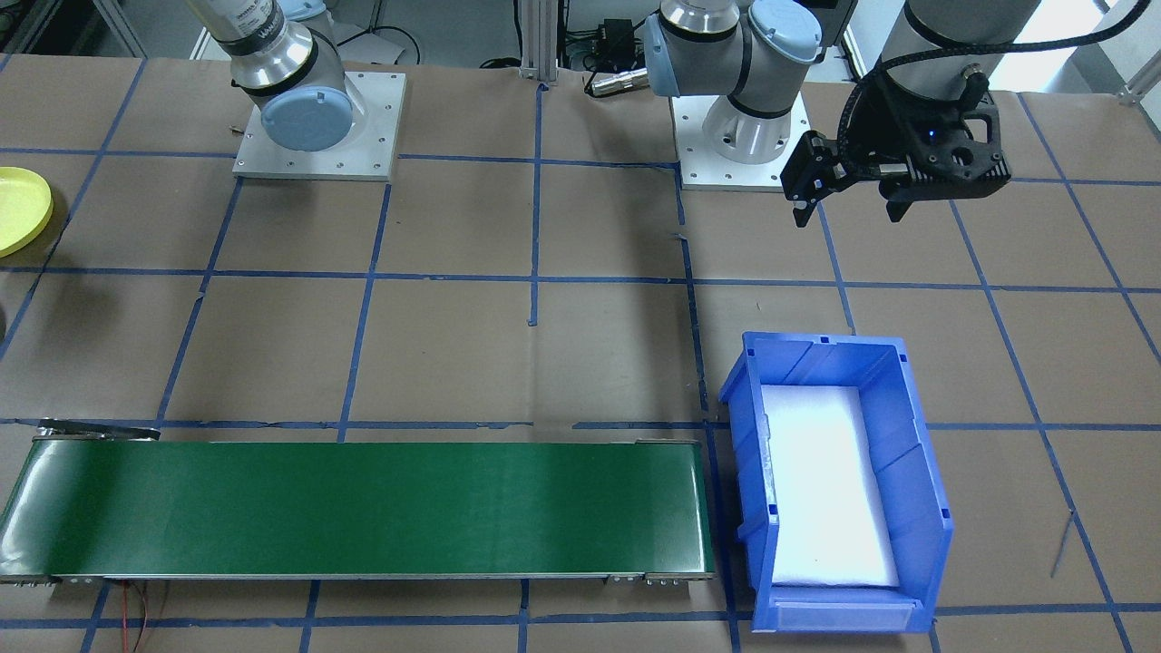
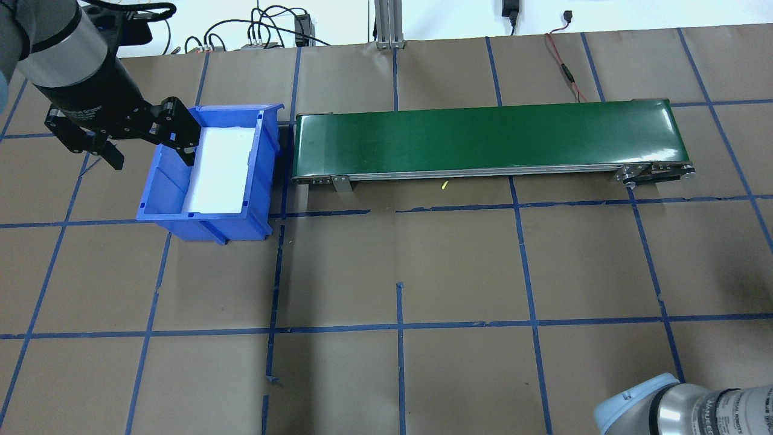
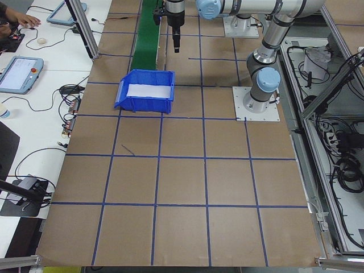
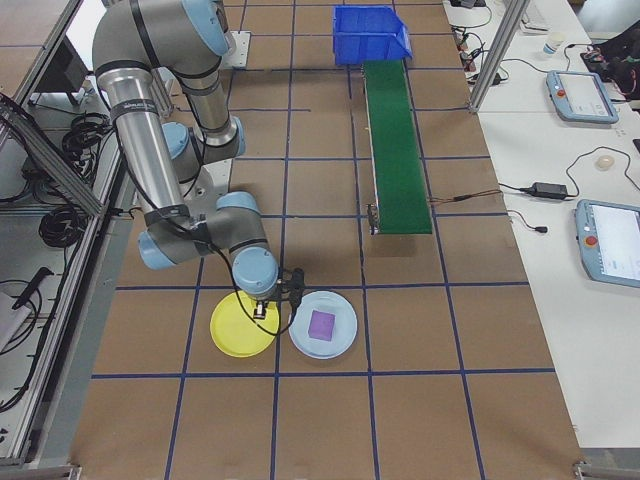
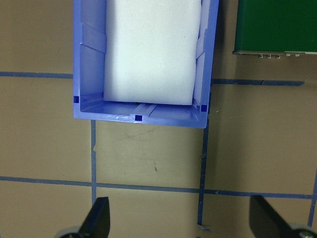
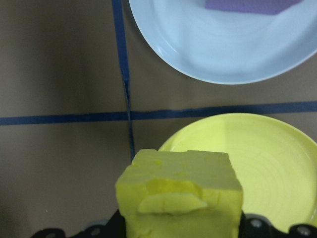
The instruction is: Move block left to right into plate
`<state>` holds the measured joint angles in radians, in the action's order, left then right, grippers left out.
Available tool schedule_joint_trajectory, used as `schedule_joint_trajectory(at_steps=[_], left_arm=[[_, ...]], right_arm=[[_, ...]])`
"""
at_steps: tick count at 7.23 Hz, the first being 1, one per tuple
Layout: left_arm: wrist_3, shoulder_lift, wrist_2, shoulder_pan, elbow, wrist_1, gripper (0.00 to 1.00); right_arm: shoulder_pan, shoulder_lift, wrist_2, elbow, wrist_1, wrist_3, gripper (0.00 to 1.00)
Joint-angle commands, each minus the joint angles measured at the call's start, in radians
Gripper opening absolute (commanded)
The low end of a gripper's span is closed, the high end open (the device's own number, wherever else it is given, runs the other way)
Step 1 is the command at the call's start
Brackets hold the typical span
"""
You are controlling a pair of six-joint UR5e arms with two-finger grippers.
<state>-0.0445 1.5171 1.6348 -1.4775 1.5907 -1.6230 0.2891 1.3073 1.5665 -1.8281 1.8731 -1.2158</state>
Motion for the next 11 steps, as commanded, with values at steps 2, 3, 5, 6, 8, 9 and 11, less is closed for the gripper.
schedule_joint_trajectory(at_steps=[2, 3, 5, 6, 8, 9, 11], left_arm=[[-0.002, 0.0, 0.0, -0.001, 0.0, -0.002, 1.0], [0.0, 0.0, -0.001, -0.001, 0.0, -0.002, 1.0], [0.0, 0.0, -0.003, 0.0, 0.0, 0.002, 1.0], [0.0, 0.0, -0.003, 0.0, 0.0, 0.002, 1.0], [0.0, 0.0, -0.003, -0.001, 0.0, 0.0, 1.0], [0.0, 0.0, -0.003, -0.001, 0.0, 0.002, 1.0], [0.003, 0.0, -0.004, -0.001, 0.0, 0.0, 1.0]], right_arm=[[-0.088, -0.08, -0.008, -0.091, 0.242, -0.154, 0.28], [-0.09, -0.089, -0.008, -0.089, 0.242, -0.154, 0.3], [-0.091, -0.097, -0.014, -0.085, 0.242, -0.16, 0.62], [-0.091, -0.094, -0.016, -0.08, 0.241, -0.16, 1.0], [-0.091, -0.08, -0.016, -0.07, 0.238, -0.16, 1.0], [-0.09, -0.066, -0.031, -0.048, 0.204, -0.159, 1.0], [-0.007, 0.027, -0.086, 0.088, -0.057, -0.118, 1.0]])
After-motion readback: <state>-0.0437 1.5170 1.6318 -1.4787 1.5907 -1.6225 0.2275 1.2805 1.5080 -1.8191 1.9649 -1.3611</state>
